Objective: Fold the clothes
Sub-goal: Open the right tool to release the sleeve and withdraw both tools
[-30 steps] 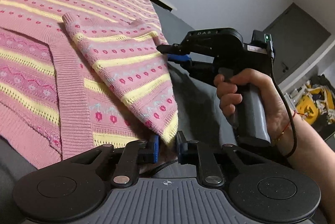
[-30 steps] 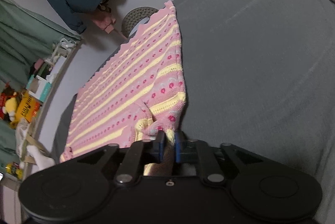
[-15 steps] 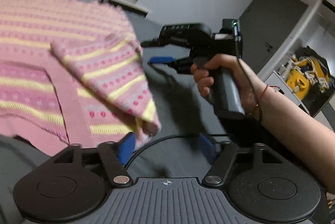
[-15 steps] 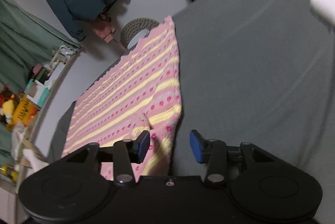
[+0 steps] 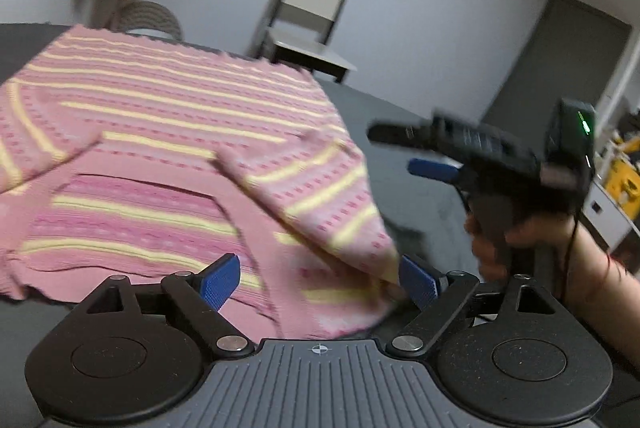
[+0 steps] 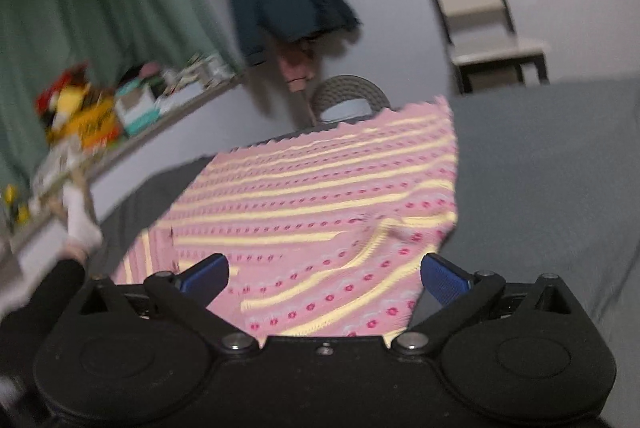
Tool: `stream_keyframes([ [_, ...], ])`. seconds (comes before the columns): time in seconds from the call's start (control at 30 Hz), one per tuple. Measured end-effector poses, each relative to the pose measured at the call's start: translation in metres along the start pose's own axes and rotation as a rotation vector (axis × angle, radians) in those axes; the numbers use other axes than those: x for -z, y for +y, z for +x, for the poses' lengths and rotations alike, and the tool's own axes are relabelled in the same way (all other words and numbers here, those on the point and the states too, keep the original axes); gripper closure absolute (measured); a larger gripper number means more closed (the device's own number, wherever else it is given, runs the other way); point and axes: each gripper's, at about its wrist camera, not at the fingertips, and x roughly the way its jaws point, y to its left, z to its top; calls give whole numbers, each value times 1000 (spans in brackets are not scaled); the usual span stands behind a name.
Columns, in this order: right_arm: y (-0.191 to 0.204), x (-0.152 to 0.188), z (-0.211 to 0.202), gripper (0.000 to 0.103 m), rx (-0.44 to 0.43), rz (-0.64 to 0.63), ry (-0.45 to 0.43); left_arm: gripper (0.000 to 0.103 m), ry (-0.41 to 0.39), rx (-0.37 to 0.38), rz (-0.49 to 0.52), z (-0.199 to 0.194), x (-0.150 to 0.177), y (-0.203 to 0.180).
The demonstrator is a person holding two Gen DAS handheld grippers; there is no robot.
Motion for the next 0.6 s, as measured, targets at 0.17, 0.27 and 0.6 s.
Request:
stream_keyframes([
  [0.17,25,13,-2,0,4,-143,-17,6,-44,-37,-10,-2,-3,15],
  [0.27,36,21,-9,0,34,-180,-46,6,-54,-50,-29,-4,-4,23],
  [0.6,57,40,-29,0,198,-31,-117,6,-79,-103,-133,-9,-5,55],
])
